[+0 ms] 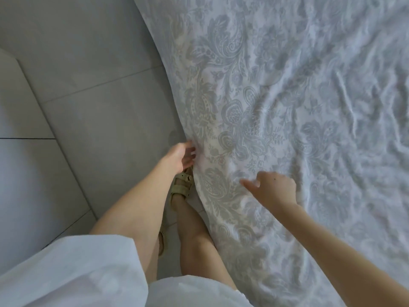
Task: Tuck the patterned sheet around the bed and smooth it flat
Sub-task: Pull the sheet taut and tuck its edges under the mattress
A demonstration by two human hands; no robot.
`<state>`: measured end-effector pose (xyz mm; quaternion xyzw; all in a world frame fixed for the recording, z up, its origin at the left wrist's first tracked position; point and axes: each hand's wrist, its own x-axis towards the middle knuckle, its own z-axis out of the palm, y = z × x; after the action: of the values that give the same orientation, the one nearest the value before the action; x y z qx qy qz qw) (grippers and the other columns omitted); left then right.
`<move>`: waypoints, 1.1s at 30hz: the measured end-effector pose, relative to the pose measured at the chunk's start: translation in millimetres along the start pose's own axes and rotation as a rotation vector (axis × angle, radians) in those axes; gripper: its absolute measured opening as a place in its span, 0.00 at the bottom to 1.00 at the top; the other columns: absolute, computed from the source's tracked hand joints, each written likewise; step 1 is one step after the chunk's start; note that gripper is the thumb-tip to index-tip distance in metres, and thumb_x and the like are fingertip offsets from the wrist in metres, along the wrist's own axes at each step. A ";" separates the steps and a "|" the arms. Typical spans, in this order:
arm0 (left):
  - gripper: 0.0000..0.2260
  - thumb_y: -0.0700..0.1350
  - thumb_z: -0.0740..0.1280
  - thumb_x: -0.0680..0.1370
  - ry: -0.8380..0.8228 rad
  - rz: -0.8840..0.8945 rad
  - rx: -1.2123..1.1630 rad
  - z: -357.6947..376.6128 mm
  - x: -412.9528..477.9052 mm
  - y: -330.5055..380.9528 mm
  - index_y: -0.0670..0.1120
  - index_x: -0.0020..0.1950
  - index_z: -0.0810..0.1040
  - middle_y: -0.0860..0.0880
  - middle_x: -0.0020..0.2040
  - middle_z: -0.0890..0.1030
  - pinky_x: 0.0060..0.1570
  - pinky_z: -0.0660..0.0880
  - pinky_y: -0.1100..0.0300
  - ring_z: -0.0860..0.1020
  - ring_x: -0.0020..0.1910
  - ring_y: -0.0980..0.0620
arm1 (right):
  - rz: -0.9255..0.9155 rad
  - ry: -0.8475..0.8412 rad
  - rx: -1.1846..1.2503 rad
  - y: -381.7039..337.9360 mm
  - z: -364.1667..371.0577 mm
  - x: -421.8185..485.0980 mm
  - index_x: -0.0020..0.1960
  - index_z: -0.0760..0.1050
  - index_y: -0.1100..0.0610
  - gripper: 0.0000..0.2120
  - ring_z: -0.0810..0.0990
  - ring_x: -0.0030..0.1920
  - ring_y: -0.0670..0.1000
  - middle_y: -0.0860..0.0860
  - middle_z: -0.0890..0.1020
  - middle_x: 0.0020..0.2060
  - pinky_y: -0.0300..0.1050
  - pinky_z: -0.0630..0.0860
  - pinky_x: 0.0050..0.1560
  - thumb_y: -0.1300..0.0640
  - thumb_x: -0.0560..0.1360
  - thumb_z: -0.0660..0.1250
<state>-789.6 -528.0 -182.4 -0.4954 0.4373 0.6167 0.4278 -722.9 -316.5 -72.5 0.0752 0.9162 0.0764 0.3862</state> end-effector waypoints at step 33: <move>0.12 0.50 0.56 0.82 -0.200 0.461 0.253 -122.4 -129.6 -68.5 0.44 0.46 0.72 0.46 0.34 0.79 0.27 0.75 0.60 0.78 0.28 0.51 | -0.189 0.201 0.242 -66.0 -16.1 17.4 0.75 0.59 0.50 0.31 0.54 0.76 0.53 0.50 0.57 0.76 0.51 0.62 0.69 0.49 0.76 0.66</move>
<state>-676.2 -641.0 -78.1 -0.2621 0.5675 0.6842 0.3756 -751.8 -379.0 -86.6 0.0265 0.9556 -0.0640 0.2865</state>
